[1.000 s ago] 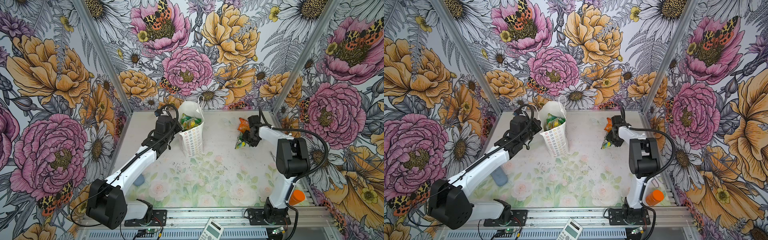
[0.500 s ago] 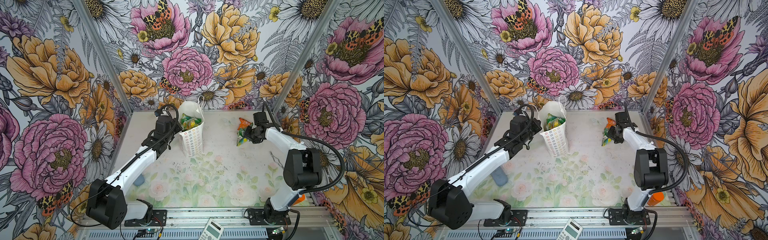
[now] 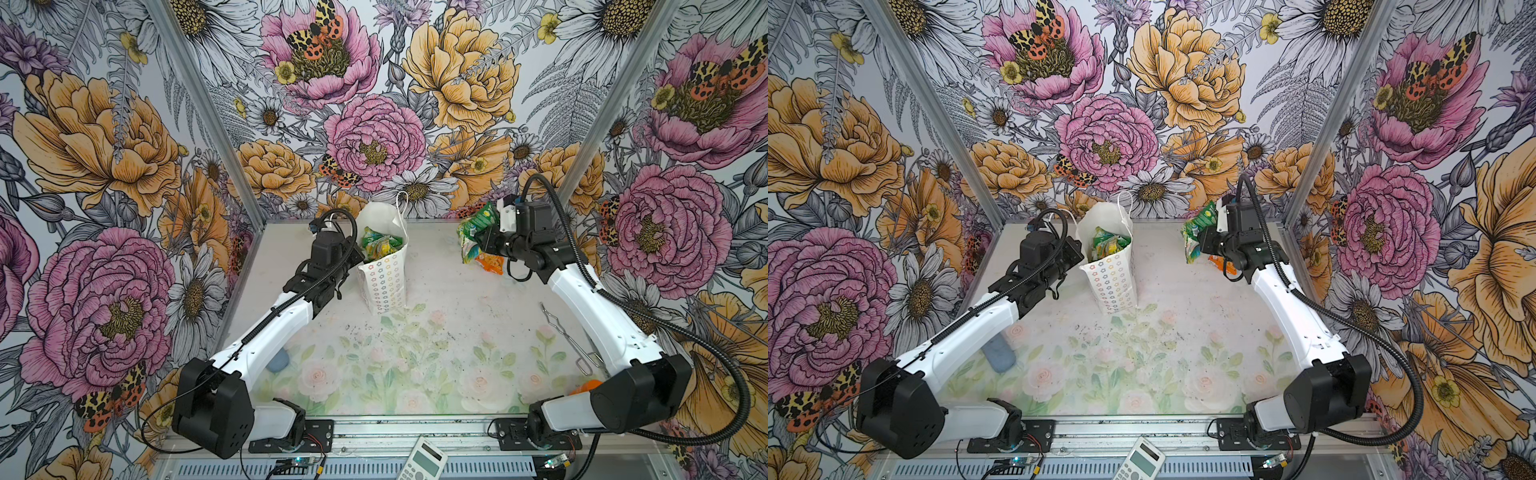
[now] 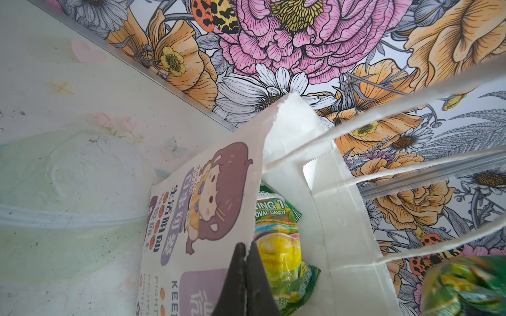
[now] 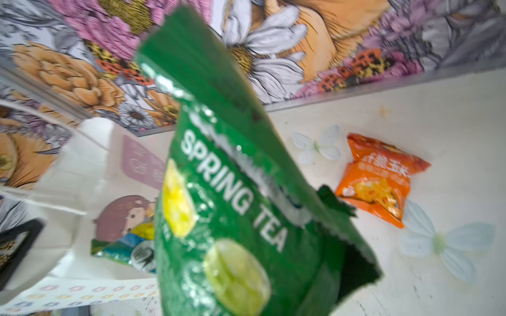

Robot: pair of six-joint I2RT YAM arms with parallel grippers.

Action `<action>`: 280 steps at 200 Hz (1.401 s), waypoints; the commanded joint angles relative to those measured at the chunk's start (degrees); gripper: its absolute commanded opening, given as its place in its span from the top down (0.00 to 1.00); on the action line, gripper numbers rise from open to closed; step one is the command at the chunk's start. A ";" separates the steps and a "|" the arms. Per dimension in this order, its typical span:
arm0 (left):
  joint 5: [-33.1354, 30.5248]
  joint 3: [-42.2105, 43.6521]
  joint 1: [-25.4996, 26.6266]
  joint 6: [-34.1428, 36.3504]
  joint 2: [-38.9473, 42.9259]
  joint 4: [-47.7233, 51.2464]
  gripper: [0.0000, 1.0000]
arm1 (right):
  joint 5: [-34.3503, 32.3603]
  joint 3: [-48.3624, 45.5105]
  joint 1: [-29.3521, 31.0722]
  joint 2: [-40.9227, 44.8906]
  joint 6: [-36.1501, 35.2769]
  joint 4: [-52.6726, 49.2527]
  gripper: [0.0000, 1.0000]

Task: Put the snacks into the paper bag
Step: 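Lift the green packet and carry it over the bag with the right gripper, then lower the green packet into the bag opening with the right gripper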

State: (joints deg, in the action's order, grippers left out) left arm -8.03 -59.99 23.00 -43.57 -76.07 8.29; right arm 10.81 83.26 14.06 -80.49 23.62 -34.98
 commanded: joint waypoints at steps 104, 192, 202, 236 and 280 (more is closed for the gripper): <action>1.24 0.48 -0.42 -0.20 1.54 -1.76 1.00 | -4.57 18.28 20.37 -5.53 -17.58 11.25 0.84; 2.19 0.31 -0.85 -0.01 1.45 -2.16 1.00 | -7.21 26.35 25.11 -15.69 -19.85 11.25 0.85; 2.13 0.47 -0.86 -0.02 1.54 -2.27 1.00 | -7.36 26.98 25.44 -16.91 -20.00 11.25 0.85; 2.13 0.70 -0.90 -0.08 1.72 -2.65 1.00 | -9.46 28.03 25.73 -20.87 -21.49 11.19 0.85; 2.16 0.66 -0.80 -0.16 1.54 -2.83 1.00 | -12.80 28.01 26.18 -23.61 -23.54 11.00 0.84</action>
State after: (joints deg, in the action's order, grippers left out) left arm -6.92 -59.64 22.59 -43.57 -76.07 7.49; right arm 1.15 109.08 39.79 -103.79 1.98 -26.72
